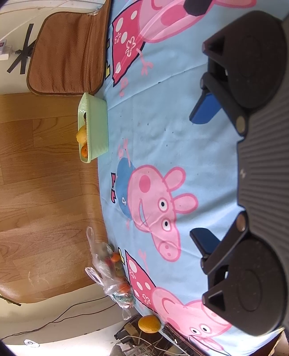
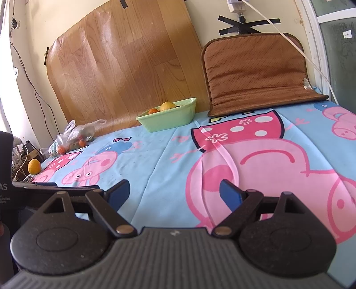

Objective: Organize fruits

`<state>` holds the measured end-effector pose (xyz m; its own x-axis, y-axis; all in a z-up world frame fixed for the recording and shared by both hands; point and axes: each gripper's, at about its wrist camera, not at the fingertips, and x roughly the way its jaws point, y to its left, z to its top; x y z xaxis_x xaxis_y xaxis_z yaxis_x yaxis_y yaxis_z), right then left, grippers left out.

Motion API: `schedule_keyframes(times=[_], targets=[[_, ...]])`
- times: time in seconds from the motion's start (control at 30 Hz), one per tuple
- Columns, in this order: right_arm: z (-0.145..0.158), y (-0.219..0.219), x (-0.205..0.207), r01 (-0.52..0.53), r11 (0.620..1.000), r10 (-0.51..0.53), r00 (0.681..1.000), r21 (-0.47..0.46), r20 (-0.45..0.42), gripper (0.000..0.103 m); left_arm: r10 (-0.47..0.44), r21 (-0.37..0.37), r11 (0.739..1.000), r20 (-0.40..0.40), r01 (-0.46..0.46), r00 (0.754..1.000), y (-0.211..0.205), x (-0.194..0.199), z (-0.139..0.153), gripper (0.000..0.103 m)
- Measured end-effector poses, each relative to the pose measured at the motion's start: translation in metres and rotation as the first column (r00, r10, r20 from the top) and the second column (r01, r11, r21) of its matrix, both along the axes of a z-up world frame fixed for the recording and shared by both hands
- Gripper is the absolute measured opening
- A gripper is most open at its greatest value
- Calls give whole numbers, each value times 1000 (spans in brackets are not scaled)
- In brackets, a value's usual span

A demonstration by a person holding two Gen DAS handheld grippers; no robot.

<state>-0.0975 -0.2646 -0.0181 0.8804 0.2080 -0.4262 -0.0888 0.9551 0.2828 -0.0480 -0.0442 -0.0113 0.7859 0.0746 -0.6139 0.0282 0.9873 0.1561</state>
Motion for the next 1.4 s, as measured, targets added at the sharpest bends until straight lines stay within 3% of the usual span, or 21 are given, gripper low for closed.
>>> schedule_keyframes(times=[0.7,1.4], targets=[[-1,1,0,-1,1000,1,1000,1,-3,90,25,5,1000,-2,-25,1000,1,1,-1,103],[-1,1,1,-1,1000,1,1000,0,-3,90,65,28,997,55,-67,996,8,0,4,103]])
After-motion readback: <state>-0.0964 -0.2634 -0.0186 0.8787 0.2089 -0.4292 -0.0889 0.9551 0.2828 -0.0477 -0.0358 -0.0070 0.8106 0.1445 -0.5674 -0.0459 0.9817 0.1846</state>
